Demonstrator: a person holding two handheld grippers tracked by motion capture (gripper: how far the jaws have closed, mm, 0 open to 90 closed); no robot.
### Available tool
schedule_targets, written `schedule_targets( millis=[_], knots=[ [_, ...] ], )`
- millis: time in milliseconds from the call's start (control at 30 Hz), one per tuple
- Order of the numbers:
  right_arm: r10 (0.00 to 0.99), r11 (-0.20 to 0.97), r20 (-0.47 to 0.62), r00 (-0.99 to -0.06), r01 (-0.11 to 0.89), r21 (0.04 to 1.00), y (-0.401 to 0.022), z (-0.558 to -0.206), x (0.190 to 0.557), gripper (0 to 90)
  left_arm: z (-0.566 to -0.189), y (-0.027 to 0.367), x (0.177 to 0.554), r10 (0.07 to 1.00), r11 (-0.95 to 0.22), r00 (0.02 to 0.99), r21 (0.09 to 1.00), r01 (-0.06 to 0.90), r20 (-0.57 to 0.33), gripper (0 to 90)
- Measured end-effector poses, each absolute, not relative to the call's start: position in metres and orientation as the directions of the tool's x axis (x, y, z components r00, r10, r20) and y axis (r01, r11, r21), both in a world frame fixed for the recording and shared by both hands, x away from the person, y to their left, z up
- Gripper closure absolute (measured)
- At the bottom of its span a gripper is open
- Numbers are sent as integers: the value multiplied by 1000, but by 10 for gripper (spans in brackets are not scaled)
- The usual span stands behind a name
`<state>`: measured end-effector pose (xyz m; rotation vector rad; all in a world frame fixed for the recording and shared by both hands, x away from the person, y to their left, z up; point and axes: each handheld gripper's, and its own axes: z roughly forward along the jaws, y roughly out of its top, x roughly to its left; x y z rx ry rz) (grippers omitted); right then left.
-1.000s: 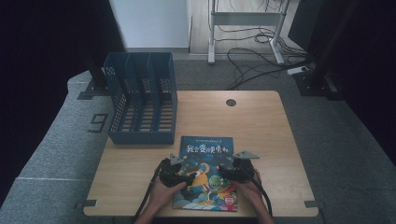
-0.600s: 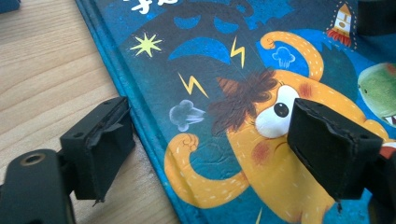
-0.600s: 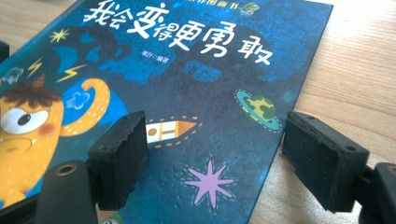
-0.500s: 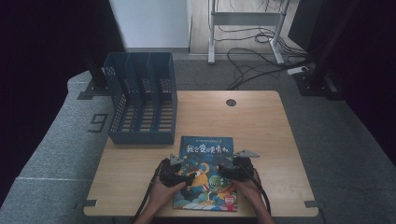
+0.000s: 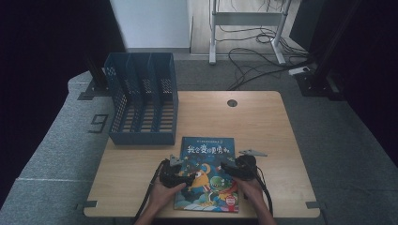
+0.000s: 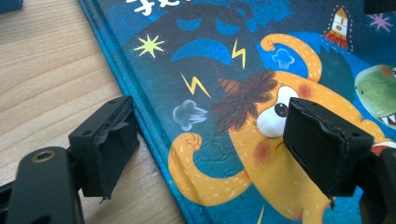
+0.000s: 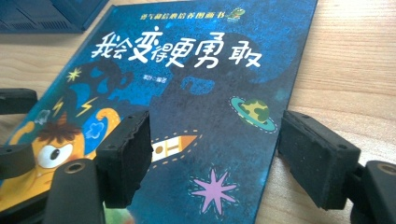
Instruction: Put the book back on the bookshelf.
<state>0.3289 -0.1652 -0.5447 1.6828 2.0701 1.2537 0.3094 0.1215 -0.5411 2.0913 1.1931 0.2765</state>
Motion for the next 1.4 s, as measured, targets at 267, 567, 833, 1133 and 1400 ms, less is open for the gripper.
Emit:
schedule_targets(
  millis=[267, 567, 833, 1133, 1400],
  knots=[
    [846, -57, 416, -334, 718, 694, -173, -541, 330, 276, -541, 123, 310, 815, -326, 557, 669, 668, -160, 177],
    [814, -88, 460, -354, 708, 701, -180, -535, 329, 298, -541, 124, 311, 811, -318, 559, 672, 669, -173, 171],
    [780, -121, 504, -370, 701, 702, -187, -530, 326, 328, -542, 128, 311, 800, -305, 564, 673, 674, -202, 154],
    [757, -128, 538, -371, 723, 679, -189, -533, 327, 327, -543, 129, 310, 805, -300, 560, 680, 669, -196, 134],
    [720, -151, 585, -373, 739, 657, -193, -533, 326, 332, -543, 131, 311, 802, -292, 561, 681, 671, -208, 132]
  ],
)
